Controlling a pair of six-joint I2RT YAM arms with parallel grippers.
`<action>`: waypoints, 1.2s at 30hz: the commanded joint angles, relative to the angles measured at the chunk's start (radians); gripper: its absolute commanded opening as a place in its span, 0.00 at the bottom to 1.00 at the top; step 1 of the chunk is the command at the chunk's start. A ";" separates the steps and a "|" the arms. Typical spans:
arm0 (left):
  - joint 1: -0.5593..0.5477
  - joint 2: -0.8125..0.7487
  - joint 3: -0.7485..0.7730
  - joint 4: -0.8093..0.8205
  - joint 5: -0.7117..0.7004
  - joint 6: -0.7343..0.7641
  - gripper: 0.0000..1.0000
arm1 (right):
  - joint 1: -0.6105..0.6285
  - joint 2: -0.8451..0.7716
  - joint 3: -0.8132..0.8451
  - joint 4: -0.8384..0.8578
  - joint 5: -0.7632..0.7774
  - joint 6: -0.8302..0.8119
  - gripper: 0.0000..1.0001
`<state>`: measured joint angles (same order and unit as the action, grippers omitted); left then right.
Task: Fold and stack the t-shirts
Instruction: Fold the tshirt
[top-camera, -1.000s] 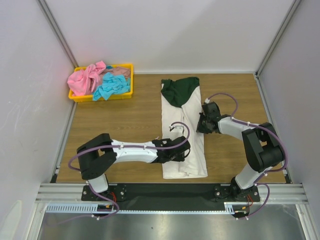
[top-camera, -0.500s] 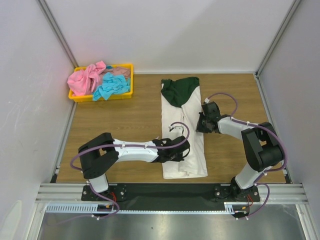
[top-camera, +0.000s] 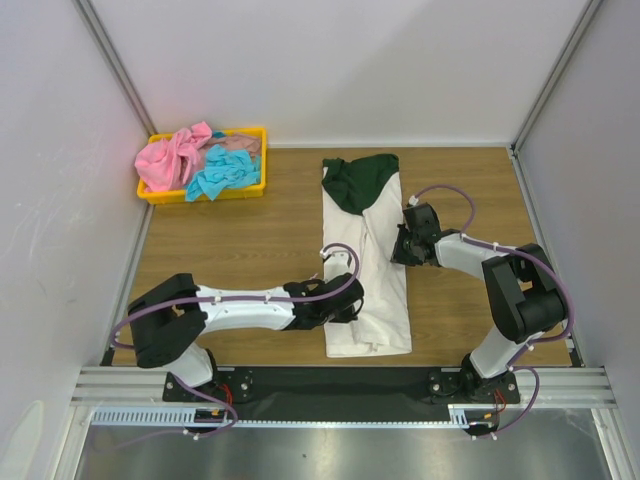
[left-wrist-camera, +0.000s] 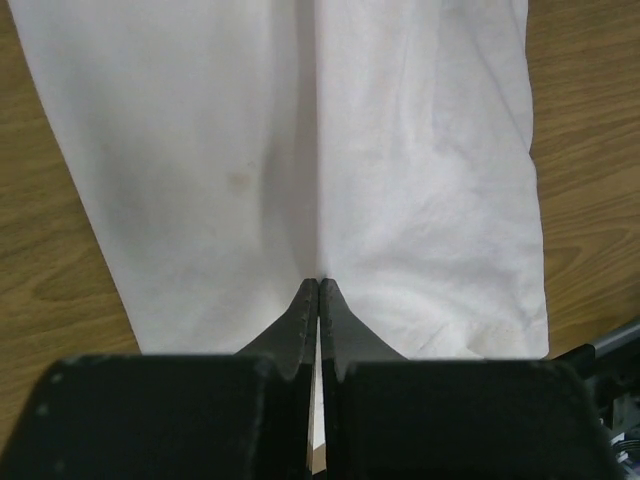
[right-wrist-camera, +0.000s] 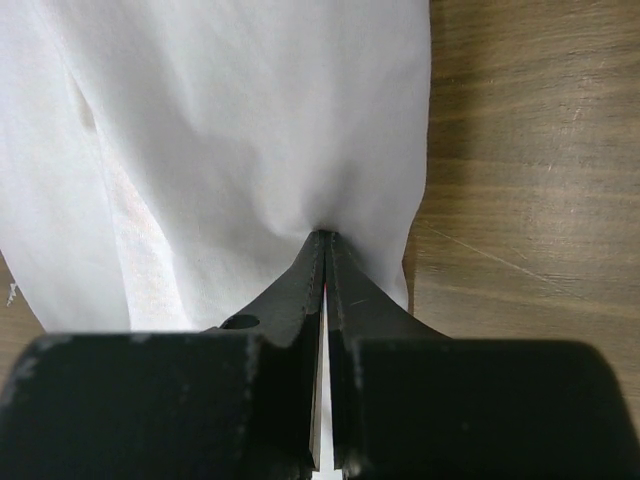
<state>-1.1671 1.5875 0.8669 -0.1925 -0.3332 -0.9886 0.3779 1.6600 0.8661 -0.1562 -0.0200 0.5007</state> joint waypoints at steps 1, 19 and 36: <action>-0.005 -0.041 -0.020 0.011 -0.010 -0.022 0.00 | 0.001 0.035 -0.003 -0.009 0.018 -0.002 0.00; -0.019 -0.004 0.027 -0.004 0.034 0.036 0.40 | 0.009 -0.026 -0.001 -0.043 0.029 -0.014 0.00; -0.080 0.006 0.064 -0.068 0.062 0.036 0.46 | 0.038 -0.209 0.008 -0.125 -0.001 -0.027 0.00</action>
<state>-1.2407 1.5734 0.8818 -0.2371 -0.2813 -0.9573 0.4118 1.4101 0.8642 -0.2718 -0.0330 0.4915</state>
